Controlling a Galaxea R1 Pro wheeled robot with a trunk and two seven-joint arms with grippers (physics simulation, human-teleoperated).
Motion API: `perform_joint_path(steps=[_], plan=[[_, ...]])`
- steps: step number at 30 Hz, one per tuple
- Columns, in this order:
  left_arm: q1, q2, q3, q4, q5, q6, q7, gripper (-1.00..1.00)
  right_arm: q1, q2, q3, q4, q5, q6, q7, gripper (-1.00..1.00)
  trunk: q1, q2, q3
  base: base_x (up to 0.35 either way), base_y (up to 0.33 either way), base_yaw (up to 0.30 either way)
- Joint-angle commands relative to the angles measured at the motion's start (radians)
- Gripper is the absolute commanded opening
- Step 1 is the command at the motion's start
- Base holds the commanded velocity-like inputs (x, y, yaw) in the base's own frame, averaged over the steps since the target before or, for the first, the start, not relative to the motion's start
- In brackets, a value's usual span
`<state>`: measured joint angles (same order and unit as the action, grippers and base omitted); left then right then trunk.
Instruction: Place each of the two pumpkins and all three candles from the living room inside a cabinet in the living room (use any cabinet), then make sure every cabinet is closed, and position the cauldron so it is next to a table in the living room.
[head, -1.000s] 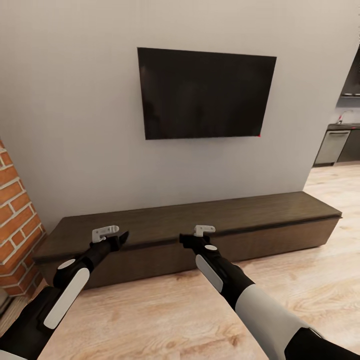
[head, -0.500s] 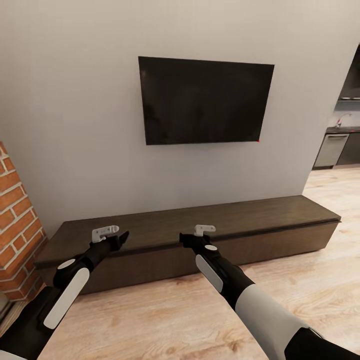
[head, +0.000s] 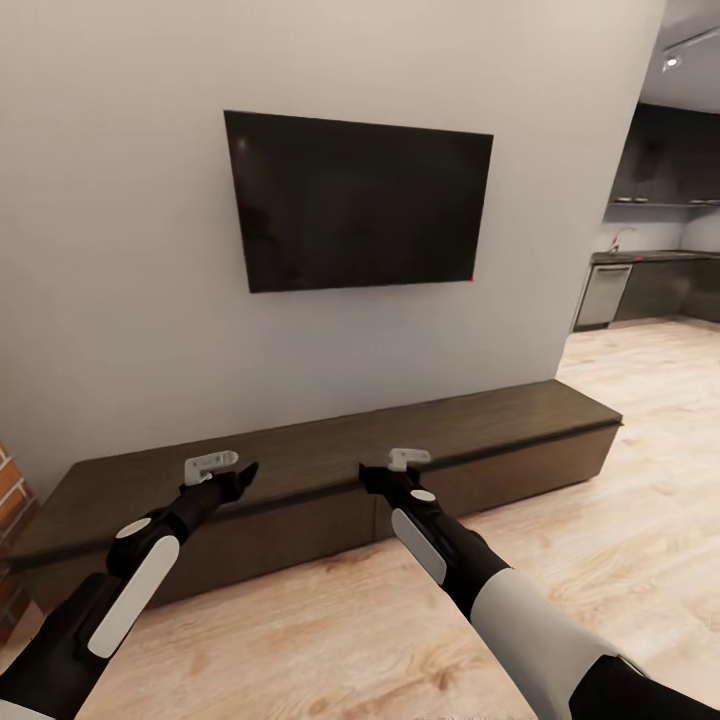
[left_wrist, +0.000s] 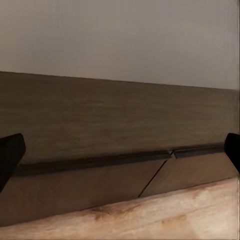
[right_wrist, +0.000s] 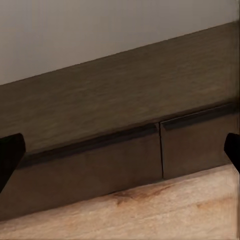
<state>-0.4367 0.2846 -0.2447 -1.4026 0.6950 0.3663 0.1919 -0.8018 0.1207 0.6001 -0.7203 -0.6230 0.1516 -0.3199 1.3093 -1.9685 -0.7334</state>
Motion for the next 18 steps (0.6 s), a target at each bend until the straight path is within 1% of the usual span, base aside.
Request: perform_joint_path(steps=[1, 18], plan=[[0.0, 0.001, -0.002, -0.002, 0.011, 0.002, 0.01, 1.0, -0.002, -0.001, 0.004, -0.001, -0.006, -0.002, -0.005, 1.0, 0.0, -0.001, -0.001, 0.0, 0.0, -0.287], [0.0, -0.005, -0.004, -0.001, 0.011, 0.0, 0.018, 1.0, -0.001, -0.001, 0.007, -0.001, -0.006, -0.037, -0.002, 1.0, 0.0, -0.001, 0.005, 0.0, 0.0, -0.287]])
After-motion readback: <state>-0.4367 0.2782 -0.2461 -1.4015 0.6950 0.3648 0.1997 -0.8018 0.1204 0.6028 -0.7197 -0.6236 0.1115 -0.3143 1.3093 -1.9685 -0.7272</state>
